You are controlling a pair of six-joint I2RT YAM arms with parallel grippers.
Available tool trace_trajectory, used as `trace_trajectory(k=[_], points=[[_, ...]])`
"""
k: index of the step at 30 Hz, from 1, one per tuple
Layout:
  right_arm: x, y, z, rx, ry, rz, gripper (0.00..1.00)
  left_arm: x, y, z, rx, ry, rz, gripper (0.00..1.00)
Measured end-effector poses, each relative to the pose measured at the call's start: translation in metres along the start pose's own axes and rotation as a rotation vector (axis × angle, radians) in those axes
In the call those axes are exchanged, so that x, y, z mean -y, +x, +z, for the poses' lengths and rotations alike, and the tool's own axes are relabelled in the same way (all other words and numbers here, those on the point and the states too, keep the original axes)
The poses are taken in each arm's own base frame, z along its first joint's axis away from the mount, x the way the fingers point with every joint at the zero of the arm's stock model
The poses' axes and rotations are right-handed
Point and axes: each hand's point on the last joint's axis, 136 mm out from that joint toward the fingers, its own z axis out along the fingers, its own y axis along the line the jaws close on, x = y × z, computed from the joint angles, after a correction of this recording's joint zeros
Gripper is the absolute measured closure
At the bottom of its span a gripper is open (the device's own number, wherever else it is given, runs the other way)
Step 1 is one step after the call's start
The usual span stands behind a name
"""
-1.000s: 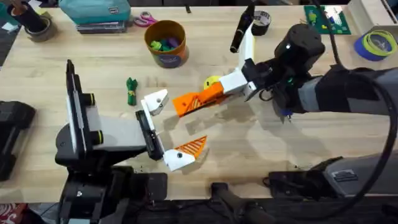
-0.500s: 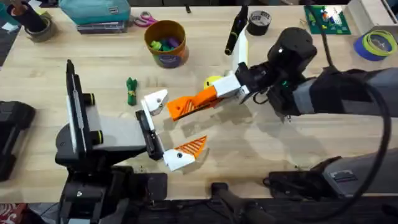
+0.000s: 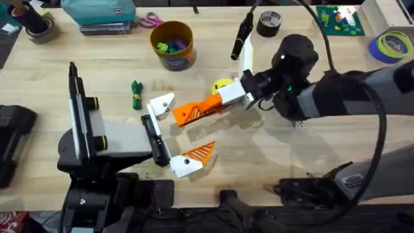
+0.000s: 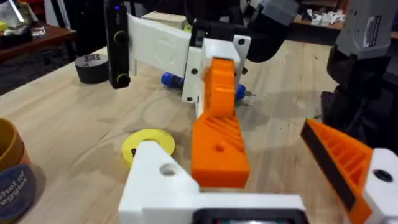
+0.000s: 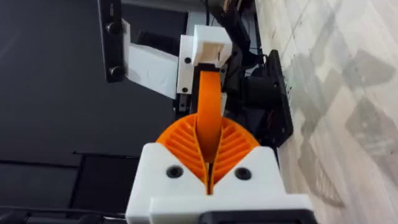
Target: Pick up the gripper from the table and insert it into the empty holder that is missing its gripper. Then pick up a screw, insert it into the mounting hole, and use the screwdriver to tighten it. Finally, clean up the table by picking up the vegetable and placing it into the bucket.
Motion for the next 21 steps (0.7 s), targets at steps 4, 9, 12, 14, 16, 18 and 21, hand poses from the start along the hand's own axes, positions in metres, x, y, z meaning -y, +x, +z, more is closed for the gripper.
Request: trace_trajectory(k=[4,9,12,14,16,18,21], points=[[-0.0001,0.0000,0.0000,0.000,0.000,-0.001,0.992,0.0000,0.0000,0.0000,0.000,0.000,0.000,0.015],[-0.0008,-0.0002,0.0000,0.000,-0.001,-0.008,0.992,0.0000,0.0000,0.0000,0.000,0.000,0.000,0.015],[-0.0040,-0.0009,0.0000,0.001,-0.003,-0.038,0.992,0.0000,0.0000,0.0000,0.000,0.000,0.000,0.015],[-0.0053,-0.0017,0.0000,0.005,-0.004,-0.044,0.992,0.0000,0.0000,0.0000,0.000,0.000,0.000,0.015],[-0.0055,-0.0023,0.0000,0.008,-0.004,-0.038,0.992,0.0000,0.0000,0.0000,0.000,0.000,0.000,0.015],[-0.0055,-0.0026,0.0000,0.010,-0.004,-0.033,0.992,0.0000,0.0000,0.0000,0.000,0.000,0.000,0.015],[-0.0058,-0.0039,0.0000,0.017,-0.003,-0.019,0.992,0.0000,0.0000,0.0000,0.000,0.000,0.000,0.015]])
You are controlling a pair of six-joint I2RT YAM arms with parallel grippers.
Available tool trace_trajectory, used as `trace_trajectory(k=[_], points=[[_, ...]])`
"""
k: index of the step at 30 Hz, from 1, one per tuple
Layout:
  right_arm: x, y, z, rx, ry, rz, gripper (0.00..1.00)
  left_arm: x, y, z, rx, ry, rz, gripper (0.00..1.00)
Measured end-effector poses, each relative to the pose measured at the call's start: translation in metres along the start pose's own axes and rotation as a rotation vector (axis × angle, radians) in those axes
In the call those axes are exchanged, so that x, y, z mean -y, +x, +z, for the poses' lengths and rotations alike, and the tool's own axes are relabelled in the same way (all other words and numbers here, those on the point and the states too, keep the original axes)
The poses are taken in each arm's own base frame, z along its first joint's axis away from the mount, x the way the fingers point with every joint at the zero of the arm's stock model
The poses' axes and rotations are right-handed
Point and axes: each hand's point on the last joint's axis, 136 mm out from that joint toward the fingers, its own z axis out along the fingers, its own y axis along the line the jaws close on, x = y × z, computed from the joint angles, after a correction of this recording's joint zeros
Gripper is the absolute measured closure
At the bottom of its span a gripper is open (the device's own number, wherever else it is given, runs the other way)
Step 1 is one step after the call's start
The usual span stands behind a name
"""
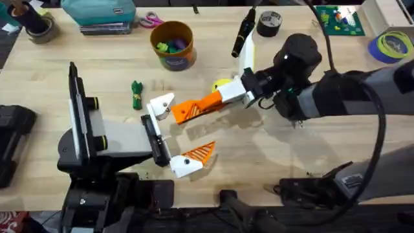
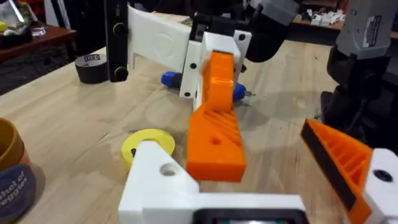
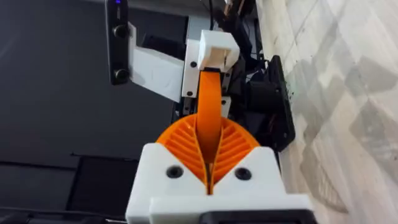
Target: Pick up the gripper from the table and insert it into the empty holder that is missing its gripper. Then pick up a screw, insert it into the mounting hole, and use the screwdriver to tighten it. Finally, clean up the table by picking up the vegetable and placing it into the bucket.
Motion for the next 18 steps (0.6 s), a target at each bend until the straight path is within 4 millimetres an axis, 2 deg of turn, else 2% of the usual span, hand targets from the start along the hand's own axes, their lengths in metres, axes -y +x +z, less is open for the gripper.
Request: trace_trajectory(k=[18], points=[[-0.0038,0.0043,0.0085,-0.022,-0.007,0.012,0.992,0.0000,-0.0001,0.0000,0.000,0.000,0.000,0.015]])
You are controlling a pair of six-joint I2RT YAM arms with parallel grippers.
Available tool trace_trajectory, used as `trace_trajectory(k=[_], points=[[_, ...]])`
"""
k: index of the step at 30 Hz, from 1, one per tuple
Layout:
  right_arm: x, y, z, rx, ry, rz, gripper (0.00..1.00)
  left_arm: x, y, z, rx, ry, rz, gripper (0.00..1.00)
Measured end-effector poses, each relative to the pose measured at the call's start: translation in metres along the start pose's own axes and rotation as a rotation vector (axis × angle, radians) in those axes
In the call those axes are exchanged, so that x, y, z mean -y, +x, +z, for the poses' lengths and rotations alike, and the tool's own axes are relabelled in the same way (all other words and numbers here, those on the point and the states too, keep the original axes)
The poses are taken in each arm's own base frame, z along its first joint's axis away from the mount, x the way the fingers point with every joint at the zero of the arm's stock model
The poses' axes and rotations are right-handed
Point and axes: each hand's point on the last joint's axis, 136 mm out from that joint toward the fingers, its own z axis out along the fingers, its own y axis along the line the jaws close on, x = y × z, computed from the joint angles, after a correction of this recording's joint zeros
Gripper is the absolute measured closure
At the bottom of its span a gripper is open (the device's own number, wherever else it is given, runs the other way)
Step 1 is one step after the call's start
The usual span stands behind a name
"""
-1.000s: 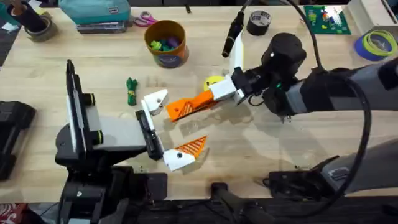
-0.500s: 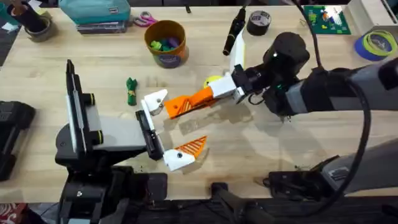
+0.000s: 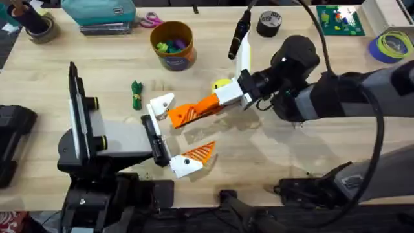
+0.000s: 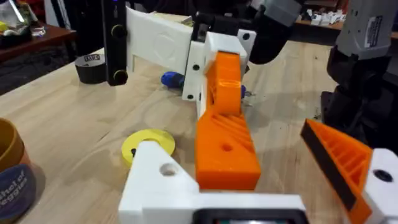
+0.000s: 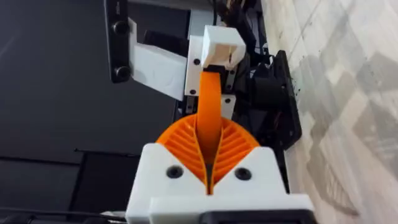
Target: Pick up the gripper from the table and insert it into the empty holder that is missing its gripper. Then pick up a screw, insert it into the mounting hole, and use the screwdriver to tighten it. Finally, clean up the table by picking up the vegetable and placing it into the bucket.
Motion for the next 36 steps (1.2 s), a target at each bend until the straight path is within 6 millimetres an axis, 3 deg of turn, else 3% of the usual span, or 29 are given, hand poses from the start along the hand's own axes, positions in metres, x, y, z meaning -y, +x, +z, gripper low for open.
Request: trace_trajectory(k=[36], points=[[0.0010,-0.0063,-0.0001,0.037,0.004,0.036,0.992,-0.0001,0.0000,0.0000,0.000,0.000,0.000,0.016]])
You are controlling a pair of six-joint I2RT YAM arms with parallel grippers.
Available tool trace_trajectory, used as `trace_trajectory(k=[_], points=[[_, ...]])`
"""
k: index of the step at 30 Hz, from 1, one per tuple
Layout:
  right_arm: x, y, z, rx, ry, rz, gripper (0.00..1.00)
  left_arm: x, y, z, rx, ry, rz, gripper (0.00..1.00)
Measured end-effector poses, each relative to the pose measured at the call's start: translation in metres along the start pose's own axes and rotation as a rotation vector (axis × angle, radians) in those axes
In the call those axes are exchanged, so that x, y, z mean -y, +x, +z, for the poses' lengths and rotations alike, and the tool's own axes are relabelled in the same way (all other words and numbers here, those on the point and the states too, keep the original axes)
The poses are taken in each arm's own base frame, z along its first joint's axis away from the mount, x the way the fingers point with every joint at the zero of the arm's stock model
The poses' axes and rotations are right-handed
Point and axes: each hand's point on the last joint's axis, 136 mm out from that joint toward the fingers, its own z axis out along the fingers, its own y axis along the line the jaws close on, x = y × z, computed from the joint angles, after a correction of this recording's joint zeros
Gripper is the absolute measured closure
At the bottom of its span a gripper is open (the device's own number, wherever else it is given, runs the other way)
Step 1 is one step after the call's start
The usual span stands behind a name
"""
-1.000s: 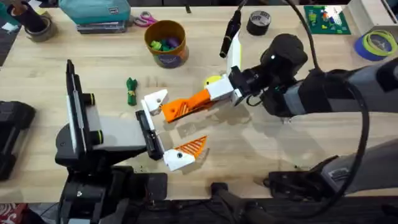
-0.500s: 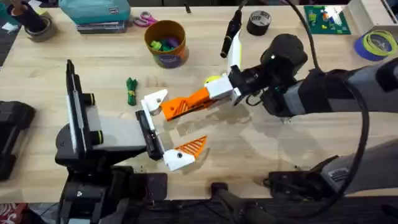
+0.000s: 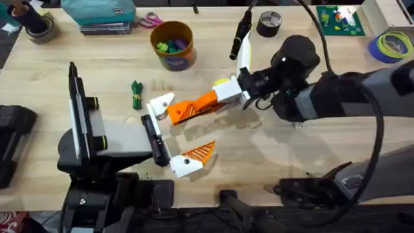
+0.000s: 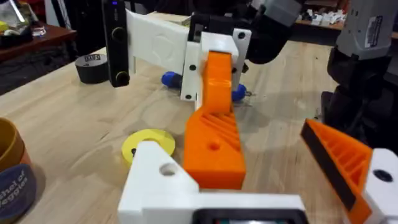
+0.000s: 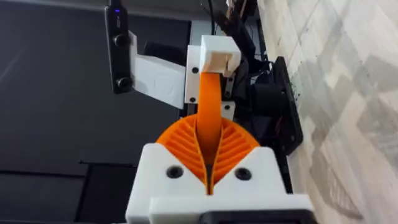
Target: Pick up the gripper from the table and insert it into the empty holder that is missing its gripper. Then pick up a screw, insert it into the mounting hole, and use the screwdriver to tighten it. Finally, clean up the table by picking up the vegetable and placing it into the bucket.
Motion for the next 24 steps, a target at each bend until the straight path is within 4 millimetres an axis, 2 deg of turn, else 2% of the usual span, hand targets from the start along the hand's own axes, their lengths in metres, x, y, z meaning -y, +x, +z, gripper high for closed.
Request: trace_trajectory(k=[24], points=[[0.0037,-0.0017,0.0001,0.008,0.000,-0.022,0.992,-0.0005,0.0000,0.0000,0.000,-0.003,0.000,0.015]])
